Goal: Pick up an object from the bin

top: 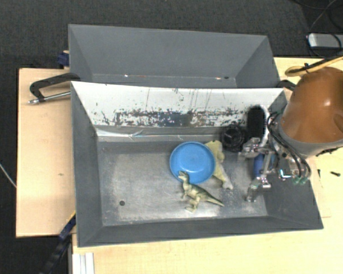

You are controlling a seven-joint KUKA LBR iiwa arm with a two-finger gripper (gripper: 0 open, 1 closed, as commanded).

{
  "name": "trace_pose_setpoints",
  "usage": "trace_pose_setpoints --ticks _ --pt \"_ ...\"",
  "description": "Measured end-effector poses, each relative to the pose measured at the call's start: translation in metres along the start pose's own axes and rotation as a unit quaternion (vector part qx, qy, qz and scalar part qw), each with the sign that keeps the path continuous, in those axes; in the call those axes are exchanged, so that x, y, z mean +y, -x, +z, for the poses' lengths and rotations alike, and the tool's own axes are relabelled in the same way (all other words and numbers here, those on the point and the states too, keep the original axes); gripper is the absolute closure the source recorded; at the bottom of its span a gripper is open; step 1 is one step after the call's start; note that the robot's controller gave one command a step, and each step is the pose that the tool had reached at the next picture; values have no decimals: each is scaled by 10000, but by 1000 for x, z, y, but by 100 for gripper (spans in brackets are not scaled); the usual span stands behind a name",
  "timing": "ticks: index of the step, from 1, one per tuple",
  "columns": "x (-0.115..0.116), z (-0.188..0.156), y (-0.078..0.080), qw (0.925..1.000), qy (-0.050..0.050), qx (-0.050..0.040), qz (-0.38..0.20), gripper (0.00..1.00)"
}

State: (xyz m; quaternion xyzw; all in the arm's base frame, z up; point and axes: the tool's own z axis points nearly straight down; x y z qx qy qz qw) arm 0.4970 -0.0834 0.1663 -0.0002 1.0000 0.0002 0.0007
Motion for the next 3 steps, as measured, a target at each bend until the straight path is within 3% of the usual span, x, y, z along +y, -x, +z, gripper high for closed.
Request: trace_pose_setpoints --ticks 1,2,3 --pt "77 88 35 9854 -39 15 1704 0" --pt "80 87 40 9852 -6 -83 1711 100" --pt "81 -104 2 9831 12 -59 1828 100"
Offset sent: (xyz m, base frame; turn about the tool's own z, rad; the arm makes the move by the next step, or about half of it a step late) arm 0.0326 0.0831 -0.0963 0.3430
